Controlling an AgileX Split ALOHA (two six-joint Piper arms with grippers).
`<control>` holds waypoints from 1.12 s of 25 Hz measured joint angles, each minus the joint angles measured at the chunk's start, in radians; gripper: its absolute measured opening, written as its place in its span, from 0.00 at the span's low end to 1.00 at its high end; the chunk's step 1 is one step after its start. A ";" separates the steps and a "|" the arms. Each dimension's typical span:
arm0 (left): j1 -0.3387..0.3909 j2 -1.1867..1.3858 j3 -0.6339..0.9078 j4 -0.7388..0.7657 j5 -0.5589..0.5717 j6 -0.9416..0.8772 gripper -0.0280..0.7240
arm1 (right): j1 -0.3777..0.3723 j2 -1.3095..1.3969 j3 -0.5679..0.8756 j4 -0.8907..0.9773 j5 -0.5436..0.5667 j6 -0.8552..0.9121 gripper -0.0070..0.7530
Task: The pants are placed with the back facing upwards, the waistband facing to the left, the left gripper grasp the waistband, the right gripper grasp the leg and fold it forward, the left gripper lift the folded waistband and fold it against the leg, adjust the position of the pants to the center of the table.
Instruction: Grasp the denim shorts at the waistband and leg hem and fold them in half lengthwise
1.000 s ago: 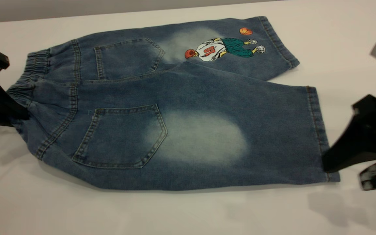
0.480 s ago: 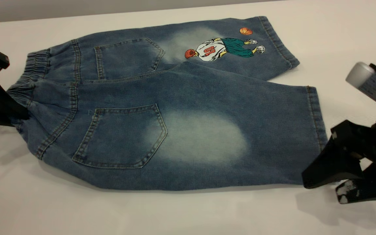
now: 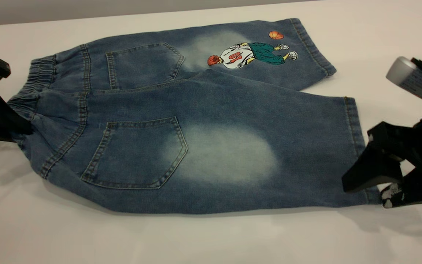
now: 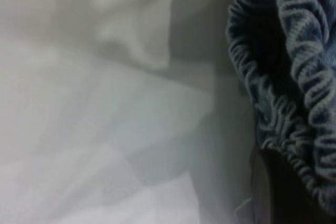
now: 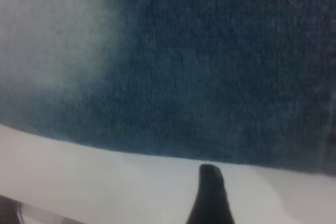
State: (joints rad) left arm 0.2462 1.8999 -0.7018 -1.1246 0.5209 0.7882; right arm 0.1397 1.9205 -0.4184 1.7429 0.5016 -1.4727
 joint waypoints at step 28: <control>0.000 0.000 0.000 0.000 -0.005 0.007 0.20 | 0.000 0.065 -0.036 0.000 0.005 -0.091 0.61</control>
State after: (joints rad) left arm 0.2462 1.8999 -0.7018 -1.1246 0.5164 0.7951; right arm 0.1397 1.9854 -0.4540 1.7429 0.5064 -1.5636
